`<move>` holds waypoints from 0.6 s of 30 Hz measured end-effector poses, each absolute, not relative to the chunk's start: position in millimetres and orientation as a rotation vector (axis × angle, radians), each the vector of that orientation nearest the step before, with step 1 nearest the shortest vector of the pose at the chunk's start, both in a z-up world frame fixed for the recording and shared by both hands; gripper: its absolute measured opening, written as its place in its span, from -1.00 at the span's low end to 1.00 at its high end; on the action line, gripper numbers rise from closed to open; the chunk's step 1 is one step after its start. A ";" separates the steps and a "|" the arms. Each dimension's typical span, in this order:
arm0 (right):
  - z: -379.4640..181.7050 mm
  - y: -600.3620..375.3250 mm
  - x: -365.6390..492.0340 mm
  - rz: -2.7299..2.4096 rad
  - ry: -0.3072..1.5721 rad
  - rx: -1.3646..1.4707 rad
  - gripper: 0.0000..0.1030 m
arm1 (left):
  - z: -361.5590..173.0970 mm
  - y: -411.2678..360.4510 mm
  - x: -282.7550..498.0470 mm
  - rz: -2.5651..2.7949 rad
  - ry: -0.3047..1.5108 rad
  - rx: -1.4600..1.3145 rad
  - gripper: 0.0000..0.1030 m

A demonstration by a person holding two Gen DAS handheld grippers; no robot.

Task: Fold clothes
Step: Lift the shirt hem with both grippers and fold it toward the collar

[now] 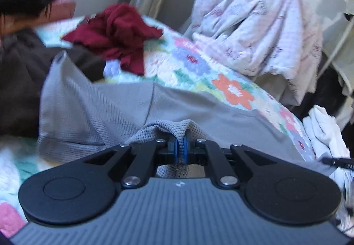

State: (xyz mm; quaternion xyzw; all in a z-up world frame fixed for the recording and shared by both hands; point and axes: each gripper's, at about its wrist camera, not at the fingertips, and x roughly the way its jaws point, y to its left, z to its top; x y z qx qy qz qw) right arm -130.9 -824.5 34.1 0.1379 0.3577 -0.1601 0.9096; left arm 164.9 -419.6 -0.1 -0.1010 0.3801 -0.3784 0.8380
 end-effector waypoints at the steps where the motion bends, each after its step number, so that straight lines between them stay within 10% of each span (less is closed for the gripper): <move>1: 29.0 -831.8 -124.6 -0.327 0.743 0.300 -0.81 | -1.0 -423.1 170.2 -0.793 0.808 -0.215 -0.91; 18: -13.3 -914.7 -42.5 -0.332 0.773 0.378 -0.82 | -21.6 -506.9 244.7 -0.708 0.876 -0.050 -0.91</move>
